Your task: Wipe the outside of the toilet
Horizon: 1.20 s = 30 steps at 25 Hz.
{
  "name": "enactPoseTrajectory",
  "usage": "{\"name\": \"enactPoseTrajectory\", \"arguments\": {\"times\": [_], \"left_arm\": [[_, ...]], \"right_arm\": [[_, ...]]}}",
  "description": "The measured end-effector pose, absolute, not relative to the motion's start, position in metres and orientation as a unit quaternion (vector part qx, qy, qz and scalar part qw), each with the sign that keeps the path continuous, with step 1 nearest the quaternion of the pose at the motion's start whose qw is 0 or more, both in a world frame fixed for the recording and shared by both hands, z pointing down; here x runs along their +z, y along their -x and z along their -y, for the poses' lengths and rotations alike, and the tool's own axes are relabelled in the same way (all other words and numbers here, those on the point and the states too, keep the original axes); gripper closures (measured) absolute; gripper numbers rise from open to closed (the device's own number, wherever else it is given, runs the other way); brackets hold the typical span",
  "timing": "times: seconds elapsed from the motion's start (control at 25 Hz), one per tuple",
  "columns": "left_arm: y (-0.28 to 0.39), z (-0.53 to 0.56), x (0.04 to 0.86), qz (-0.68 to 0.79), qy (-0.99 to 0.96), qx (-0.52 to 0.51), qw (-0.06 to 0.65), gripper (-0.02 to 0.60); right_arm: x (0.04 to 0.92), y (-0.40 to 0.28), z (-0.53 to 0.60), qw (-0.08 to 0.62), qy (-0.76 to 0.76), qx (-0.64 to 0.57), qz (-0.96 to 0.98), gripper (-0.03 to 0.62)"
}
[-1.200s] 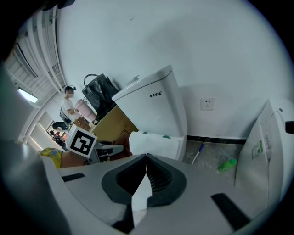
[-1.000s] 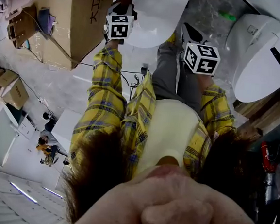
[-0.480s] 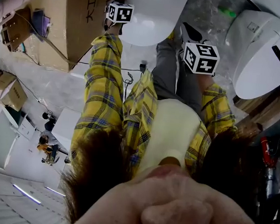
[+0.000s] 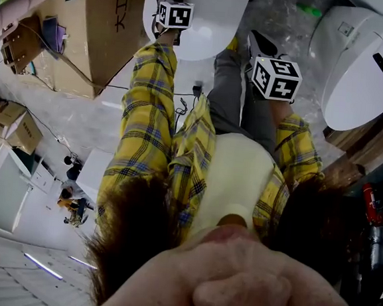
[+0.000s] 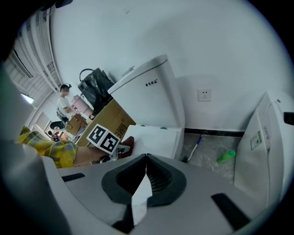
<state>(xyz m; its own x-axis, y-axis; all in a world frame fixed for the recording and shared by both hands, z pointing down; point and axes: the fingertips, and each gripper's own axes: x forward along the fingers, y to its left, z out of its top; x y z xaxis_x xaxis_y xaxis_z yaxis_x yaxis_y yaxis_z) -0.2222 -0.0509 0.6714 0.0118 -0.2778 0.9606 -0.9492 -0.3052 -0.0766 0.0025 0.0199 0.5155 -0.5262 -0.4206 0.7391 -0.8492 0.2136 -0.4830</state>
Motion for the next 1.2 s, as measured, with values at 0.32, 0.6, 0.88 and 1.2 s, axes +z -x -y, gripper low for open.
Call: {"name": "enactPoseTrajectory", "arguments": {"times": [0.32, 0.6, 0.88, 1.2], "left_arm": [[0.152, 0.04, 0.673, 0.438, -0.677, 0.506, 0.306, 0.499], [0.099, 0.03, 0.675, 0.396, -0.707, 0.507, 0.295, 0.499], [0.052, 0.019, 0.678, 0.346, -0.735, 0.512, 0.28, 0.499], [0.013, -0.011, 0.673, 0.281, -0.772, 0.484, 0.301, 0.499]], "right_arm": [[0.516, -0.019, -0.031, 0.226, -0.431, 0.466, 0.739, 0.569], [0.519, -0.044, -0.039, 0.219, -0.447, 0.475, 0.726, 0.569], [0.521, -0.063, -0.043, 0.209, -0.46, 0.484, 0.715, 0.569], [0.52, -0.072, -0.045, 0.207, -0.463, 0.486, 0.712, 0.569]]}}
